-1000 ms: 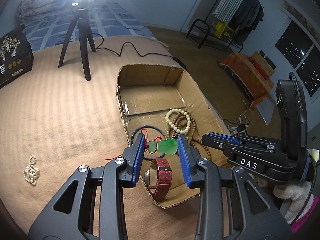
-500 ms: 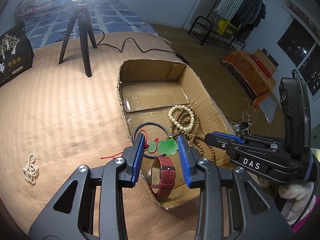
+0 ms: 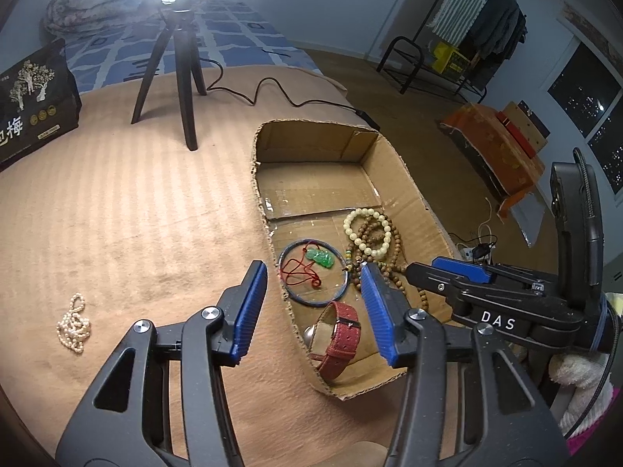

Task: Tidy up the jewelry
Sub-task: 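Move the open left gripper back to the pearl strand while the right holds the earring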

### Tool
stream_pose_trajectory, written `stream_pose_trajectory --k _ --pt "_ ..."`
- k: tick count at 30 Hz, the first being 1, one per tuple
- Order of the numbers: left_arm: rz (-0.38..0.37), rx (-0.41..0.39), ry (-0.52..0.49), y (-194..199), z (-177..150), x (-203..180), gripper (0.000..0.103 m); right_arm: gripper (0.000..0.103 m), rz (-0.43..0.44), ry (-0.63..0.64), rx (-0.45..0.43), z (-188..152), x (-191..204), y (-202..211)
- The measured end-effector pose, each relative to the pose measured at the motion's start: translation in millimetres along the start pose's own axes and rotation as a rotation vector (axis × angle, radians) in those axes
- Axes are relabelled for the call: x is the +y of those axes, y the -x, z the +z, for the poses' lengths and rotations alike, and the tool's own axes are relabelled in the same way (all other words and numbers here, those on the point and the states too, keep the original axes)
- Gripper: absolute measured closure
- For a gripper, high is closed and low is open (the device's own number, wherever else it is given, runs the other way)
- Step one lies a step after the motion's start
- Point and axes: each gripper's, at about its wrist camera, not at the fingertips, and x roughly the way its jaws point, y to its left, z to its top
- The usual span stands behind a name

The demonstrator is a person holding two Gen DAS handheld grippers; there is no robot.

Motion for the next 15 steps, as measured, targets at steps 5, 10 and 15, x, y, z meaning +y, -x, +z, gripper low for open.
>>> stream_pose_trajectory --k 5,10,15 --pt "0.018 -0.006 0.004 9 -1 8 0.052 0.064 0.008 0.003 -0.006 -1 5 3" --pt "0.05 -0.017 0.013 21 -1 24 0.052 0.064 0.023 0.01 -0.02 -2 14 7" --pt "0.082 -0.029 0.033 34 -1 43 0.052 0.064 0.044 0.033 -0.031 -2 30 11"
